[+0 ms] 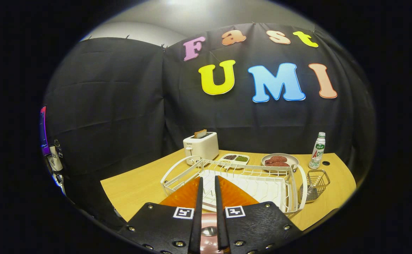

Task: Take the plate from the dish rack, then take the spoon from the basket and place it into the plate.

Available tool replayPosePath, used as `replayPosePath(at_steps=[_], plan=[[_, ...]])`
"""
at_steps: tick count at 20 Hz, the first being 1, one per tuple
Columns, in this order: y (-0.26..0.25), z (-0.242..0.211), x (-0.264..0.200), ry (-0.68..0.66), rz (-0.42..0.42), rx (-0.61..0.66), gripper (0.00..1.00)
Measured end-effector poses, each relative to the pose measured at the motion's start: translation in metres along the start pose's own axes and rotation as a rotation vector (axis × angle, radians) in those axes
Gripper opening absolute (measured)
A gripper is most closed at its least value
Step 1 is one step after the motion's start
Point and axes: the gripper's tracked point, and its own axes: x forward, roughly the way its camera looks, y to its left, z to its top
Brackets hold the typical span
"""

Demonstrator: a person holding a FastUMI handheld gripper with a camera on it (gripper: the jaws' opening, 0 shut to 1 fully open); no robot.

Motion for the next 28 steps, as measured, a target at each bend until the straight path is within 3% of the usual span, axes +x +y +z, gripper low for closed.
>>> replayPosePath(at_steps=[8,13,19,20,23,25,28], plan=[[-0.021,0.021,-0.006,-0.032,-0.047,-0.009,0.18],[-0.057,0.077,-0.021,-0.098,-0.136,-0.044,0.18],[-0.117,0.168,-0.047,-0.148,-0.245,0.010,0.22],[-0.129,0.181,-0.053,-0.160,-0.273,0.013,0.32],[-0.155,0.216,-0.068,-0.187,-0.333,-0.005,0.33],[-0.166,0.231,-0.079,-0.193,-0.357,-0.013,0.50],[-0.176,0.245,-0.089,-0.204,-0.376,-0.030,0.52]])
